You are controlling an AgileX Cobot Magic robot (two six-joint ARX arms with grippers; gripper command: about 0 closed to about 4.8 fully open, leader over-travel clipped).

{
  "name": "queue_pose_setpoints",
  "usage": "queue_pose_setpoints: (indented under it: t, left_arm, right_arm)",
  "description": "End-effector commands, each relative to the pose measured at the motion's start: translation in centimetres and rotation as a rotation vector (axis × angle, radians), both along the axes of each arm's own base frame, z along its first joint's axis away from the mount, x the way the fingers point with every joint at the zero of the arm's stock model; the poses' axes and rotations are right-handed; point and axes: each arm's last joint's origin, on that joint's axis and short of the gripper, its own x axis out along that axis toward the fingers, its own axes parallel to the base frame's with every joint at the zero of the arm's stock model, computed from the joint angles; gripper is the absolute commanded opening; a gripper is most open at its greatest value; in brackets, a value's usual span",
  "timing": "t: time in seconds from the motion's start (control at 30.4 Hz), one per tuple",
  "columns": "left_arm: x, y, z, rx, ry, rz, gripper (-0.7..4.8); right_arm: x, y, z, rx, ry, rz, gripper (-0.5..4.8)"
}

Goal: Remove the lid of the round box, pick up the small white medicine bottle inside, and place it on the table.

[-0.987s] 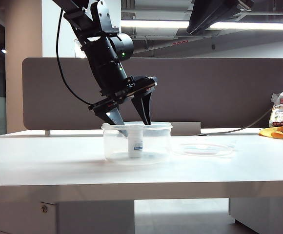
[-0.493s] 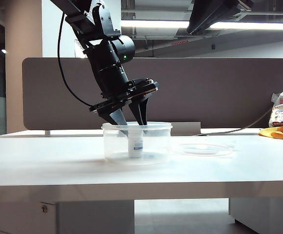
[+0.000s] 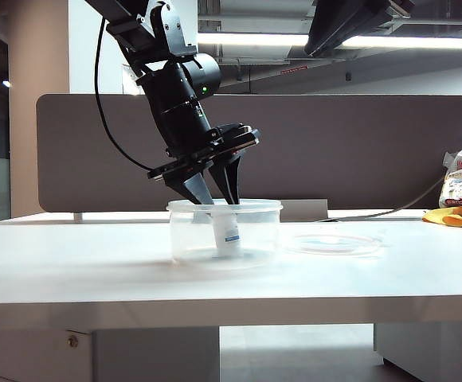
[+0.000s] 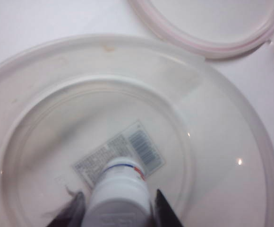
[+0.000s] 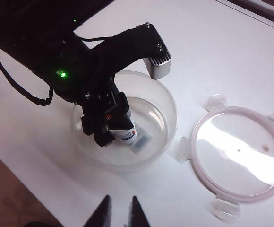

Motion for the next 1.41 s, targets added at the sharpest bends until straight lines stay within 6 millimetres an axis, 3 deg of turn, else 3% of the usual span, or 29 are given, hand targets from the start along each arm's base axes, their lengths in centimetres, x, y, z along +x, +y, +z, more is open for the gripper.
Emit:
queue_pose_setpoints:
  t: [0.03, 0.36, 0.53, 0.59, 0.82, 1.15, 1.41]
  left_arm:
    - [-0.1, 0.0, -0.1, 0.009, 0.010, -0.001, 1.77]
    - [-0.3, 0.2, 0.8, 0.005, 0.002, 0.000, 1.75]
    - [-0.4, 0.3, 2.3, 0.006, -0.048, -0.007, 1.39]
    - [-0.4, 0.3, 3.9, 0.008, -0.068, -0.012, 1.27]
    - [-0.5, 0.5, 6.3, 0.030, -0.113, -0.012, 1.23]
    - [0.3, 4.1, 8.2, 0.052, -0.136, 0.066, 1.23]
    - [0.9, 6.5, 8.6, 0.059, -0.134, 0.121, 1.23]
  right_arm:
    - [0.0, 0.0, 0.3, 0.005, -0.021, 0.003, 0.54]
    - [0.0, 0.0, 0.3, 0.004, -0.018, 0.003, 0.54]
    - [0.0, 0.0, 0.3, 0.004, -0.018, 0.003, 0.54]
    - [0.0, 0.0, 0.3, 0.004, -0.017, 0.003, 0.54]
    - [-0.1, 0.0, 0.3, 0.003, -0.016, 0.003, 0.54]
    - [-0.1, 0.0, 0.1, -0.003, -0.001, 0.004, 0.54]
    - [-0.2, -0.1, 0.1, -0.004, 0.001, 0.003, 0.54]
